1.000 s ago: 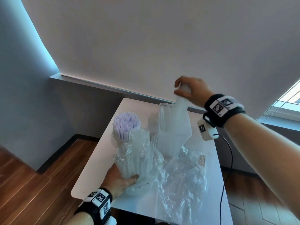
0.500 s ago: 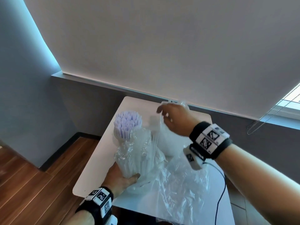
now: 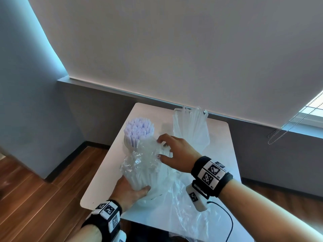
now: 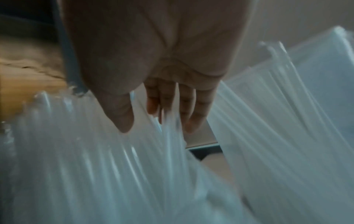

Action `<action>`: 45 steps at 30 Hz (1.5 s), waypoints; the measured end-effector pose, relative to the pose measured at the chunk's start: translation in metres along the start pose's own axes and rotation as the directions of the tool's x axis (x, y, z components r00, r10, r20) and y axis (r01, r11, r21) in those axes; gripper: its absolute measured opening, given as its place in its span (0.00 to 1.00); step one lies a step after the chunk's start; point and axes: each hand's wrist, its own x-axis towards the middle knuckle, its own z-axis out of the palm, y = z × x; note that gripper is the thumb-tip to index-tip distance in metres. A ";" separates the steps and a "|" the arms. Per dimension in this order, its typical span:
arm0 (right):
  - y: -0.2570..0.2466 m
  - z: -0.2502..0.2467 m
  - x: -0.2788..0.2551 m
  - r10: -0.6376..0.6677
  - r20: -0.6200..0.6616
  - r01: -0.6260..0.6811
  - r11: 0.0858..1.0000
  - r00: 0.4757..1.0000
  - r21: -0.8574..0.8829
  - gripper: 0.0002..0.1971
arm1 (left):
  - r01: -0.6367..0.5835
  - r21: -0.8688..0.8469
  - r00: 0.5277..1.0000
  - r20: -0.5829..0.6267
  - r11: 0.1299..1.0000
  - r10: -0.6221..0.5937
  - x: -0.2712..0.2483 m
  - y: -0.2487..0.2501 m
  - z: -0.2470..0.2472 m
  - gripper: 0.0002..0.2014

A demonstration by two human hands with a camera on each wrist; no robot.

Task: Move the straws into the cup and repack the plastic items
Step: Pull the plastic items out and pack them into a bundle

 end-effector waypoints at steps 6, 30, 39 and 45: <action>0.005 0.017 -0.004 -0.024 -0.099 0.045 0.976 0.995 0.215 0.26 | -0.020 0.002 1.000 0.002 1.000 0.020 -0.001 0.002 0.000 0.26; 0.011 0.044 -0.005 0.101 -0.392 0.006 0.965 0.914 0.263 0.11 | -0.057 0.015 0.998 0.015 0.998 0.057 -0.002 0.002 0.000 0.33; 0.012 0.058 -0.010 0.044 -0.568 0.104 0.969 0.822 0.226 0.10 | -0.056 -0.011 0.998 0.016 0.998 0.056 -0.003 0.001 -0.001 0.30; 0.008 0.073 -0.009 0.202 -0.642 0.108 0.906 0.739 0.410 0.12 | -0.044 0.004 0.999 0.017 0.999 0.044 -0.003 0.001 0.000 0.35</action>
